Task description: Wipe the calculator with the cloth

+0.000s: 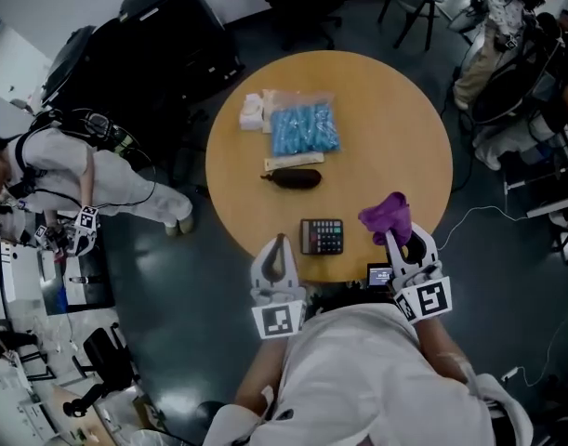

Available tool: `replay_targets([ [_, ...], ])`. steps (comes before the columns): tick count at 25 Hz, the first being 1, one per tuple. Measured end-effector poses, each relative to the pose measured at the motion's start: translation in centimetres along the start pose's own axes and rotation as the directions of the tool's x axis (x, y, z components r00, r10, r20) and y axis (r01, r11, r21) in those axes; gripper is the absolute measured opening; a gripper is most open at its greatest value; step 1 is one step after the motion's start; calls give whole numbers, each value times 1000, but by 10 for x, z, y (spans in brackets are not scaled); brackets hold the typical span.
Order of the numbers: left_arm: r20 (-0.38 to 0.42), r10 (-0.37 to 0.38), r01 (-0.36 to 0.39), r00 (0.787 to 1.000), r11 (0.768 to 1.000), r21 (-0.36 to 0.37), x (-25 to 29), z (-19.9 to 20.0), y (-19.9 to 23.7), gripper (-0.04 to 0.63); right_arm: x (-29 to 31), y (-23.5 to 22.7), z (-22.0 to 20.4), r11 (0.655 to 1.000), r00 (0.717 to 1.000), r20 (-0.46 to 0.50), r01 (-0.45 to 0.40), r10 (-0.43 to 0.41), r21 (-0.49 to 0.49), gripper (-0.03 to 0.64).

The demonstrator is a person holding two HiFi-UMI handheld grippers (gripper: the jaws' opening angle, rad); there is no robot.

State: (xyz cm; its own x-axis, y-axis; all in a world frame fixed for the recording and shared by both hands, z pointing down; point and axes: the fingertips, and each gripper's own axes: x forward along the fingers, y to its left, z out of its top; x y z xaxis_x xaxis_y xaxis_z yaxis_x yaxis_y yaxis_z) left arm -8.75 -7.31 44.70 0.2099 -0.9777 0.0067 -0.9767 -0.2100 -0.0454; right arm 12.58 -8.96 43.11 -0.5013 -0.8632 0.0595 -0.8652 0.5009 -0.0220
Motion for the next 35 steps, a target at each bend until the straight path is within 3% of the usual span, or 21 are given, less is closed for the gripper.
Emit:
replay_targets([
  [2,-79,-16,12,997,998,-54,4,-24,-13,8,2,7,-18,999,1000,-25,2,0,55,84],
  [4,-111,-33,24,993,996,-81,4,-34,-22,8,1,12,-32,996,998,-54,-4,9,94,84],
  [12,-64,-41,41,997,999,4,-3,-6,-24,8,-2,12,-39,994,997,-74,15,-7,104,84],
  [35,-66,-98,96,993,995,-41,9,4,-44,8,6,-3,-37,990,997,-73,25,-15,141,83],
])
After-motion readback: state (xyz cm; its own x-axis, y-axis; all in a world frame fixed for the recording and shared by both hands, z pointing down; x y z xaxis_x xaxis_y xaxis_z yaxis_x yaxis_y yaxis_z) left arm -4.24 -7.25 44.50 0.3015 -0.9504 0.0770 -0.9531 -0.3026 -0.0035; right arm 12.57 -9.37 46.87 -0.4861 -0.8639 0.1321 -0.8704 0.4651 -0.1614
